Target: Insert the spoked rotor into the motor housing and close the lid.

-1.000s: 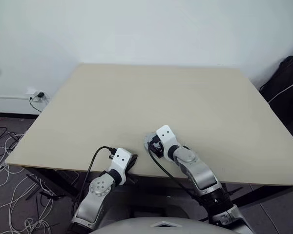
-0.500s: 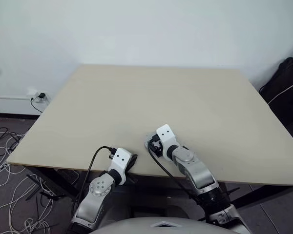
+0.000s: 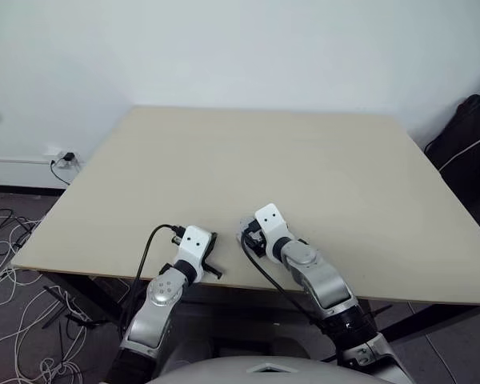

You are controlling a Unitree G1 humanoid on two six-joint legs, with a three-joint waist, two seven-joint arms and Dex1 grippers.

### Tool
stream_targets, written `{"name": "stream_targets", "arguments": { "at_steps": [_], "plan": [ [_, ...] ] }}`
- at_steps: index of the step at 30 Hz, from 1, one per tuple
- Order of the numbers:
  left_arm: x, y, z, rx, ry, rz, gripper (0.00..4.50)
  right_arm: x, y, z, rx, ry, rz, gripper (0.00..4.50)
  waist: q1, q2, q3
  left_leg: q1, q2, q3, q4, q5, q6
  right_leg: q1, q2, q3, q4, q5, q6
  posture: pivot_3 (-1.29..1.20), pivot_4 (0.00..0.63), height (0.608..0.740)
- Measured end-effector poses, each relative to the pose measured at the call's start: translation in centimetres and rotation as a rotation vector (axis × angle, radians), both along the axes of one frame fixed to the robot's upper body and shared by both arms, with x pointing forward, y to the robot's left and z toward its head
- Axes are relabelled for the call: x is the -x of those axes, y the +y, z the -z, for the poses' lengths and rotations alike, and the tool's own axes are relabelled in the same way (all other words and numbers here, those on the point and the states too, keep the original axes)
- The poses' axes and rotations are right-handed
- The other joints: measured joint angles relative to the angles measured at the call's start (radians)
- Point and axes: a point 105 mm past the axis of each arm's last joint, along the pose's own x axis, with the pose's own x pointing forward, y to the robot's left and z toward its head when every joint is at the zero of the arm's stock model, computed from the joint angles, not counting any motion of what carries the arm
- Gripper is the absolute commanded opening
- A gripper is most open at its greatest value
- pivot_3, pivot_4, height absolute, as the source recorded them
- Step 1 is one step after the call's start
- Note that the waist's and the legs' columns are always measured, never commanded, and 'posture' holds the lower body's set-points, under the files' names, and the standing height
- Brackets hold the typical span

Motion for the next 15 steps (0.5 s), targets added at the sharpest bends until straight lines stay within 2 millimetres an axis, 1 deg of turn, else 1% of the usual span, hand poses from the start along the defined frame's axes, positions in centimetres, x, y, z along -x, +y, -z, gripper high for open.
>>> {"name": "stream_targets", "arguments": {
  "at_steps": [3,5,10,13,15],
  "plan": [
    [-1.2,0.1,-0.3,0.008,0.0,0.014,0.0,-0.1,0.0,0.0,0.001,-0.001,-0.003,3.21,0.0,-0.001,0.001,0.0,0.0,0.0,0.0,0.0,0.0,0.0,0.0,0.0,0.0,0.0,0.001,0.0,0.0,0.74],
    [-1.8,0.2,-0.2,0.008,0.024,0.038,0.0,-0.1,0.1,-0.1,0.001,-0.001,-0.004,3.21,-0.001,-0.001,0.001,0.0,0.0,0.0,0.0,0.0,0.0,0.0,0.0,0.0,0.0,0.0,0.001,0.0,0.0,0.74],
    [-3.4,-0.1,-0.3,0.076,0.117,0.098,0.0,-0.1,0.1,-0.1,-0.001,-0.001,-0.008,3.21,-0.002,-0.003,0.003,0.0,0.0,0.0,0.0,0.0,0.0,0.0,0.001,-0.002,0.0,0.001,0.001,0.0,0.0,0.74],
    [-4.8,-0.1,-0.5,0.134,0.19,0.097,0.0,-0.1,0.1,-0.1,-0.005,0.0,-0.003,3.21,-0.001,-0.004,0.003,0.0,0.0,0.0,0.0,0.0,0.0,0.0,0.002,-0.002,0.0,0.001,0.002,0.0,0.0,0.74],
    [-5.4,-0.3,-0.4,0.173,0.249,0.09,0.0,0.0,0.1,-0.1,-0.007,0.001,-0.003,3.21,-0.002,-0.004,0.003,0.001,0.0,0.0,0.0,0.0,0.0,0.0,0.002,-0.002,-0.001,0.001,0.003,0.0,0.0,0.74]
  ]
}}
